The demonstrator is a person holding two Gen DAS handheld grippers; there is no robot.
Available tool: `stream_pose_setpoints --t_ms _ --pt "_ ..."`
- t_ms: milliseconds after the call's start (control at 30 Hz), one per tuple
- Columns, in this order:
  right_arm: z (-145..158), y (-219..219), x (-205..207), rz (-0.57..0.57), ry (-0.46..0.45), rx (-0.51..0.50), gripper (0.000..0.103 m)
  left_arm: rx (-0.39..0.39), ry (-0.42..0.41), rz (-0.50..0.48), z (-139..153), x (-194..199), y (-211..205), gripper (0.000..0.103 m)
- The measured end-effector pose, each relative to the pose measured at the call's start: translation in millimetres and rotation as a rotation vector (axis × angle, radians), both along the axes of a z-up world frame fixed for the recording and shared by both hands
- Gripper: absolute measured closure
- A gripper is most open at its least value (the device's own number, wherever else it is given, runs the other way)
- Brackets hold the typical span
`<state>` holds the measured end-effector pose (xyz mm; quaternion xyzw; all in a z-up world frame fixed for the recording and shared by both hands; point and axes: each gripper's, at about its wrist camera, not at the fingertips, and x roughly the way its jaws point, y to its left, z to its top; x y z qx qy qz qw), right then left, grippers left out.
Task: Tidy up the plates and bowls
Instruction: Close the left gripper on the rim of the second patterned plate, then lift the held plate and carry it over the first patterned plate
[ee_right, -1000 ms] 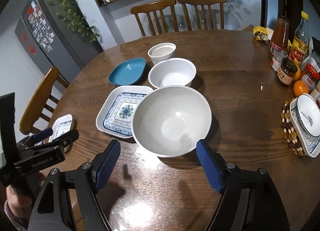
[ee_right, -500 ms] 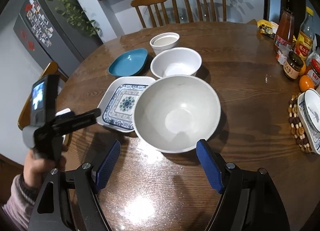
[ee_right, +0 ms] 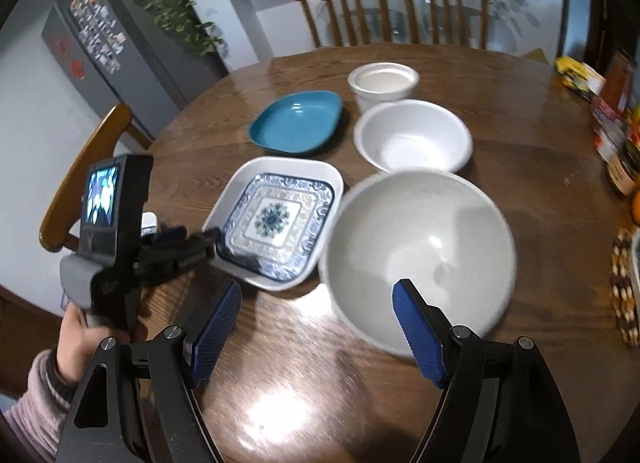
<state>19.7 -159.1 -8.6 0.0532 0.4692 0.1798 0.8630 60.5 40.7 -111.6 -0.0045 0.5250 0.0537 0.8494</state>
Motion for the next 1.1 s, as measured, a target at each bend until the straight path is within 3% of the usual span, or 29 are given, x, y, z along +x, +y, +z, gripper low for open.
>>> stream_pose_setpoints --t_ms 133,433,633,733,867,933,1000,1100 --pt "-0.3 29.0 21.7 0.082 -0.003 0.024 0.024 -0.008 0.013 0.01 0.7 -11.7 13.2 0.054" --pt "-32.6 80.8 80.8 0.126 0.059 -0.132 0.024 -0.022 0.015 0.024 2.3 -19.7 29.0 0.056" --pt "-54.6 97.1 91.7 0.156 0.075 -0.24 0.025 -0.05 0.016 0.011 7.0 -5.0 34.1 0.058" --pt "-62.6 100.9 94.6 0.172 0.101 -0.258 0.032 -0.076 0.018 0.002 7.7 0.4 35.0 0.06" --pt "-69.0 100.9 95.4 0.184 0.115 -0.272 0.045 -0.115 0.021 -0.018 9.6 4.7 32.9 0.076" --pt "-67.7 98.7 95.9 0.177 0.109 -0.271 0.049 -0.135 0.021 -0.027 10.0 7.9 31.9 0.08" --pt "-67.5 93.0 96.2 0.162 0.101 -0.263 0.06 -0.159 0.019 -0.036 10.3 10.3 29.9 0.085" --pt "-67.3 86.7 96.3 0.13 0.096 -0.245 0.077 -0.157 0.013 -0.034 10.4 16.3 24.8 0.085"
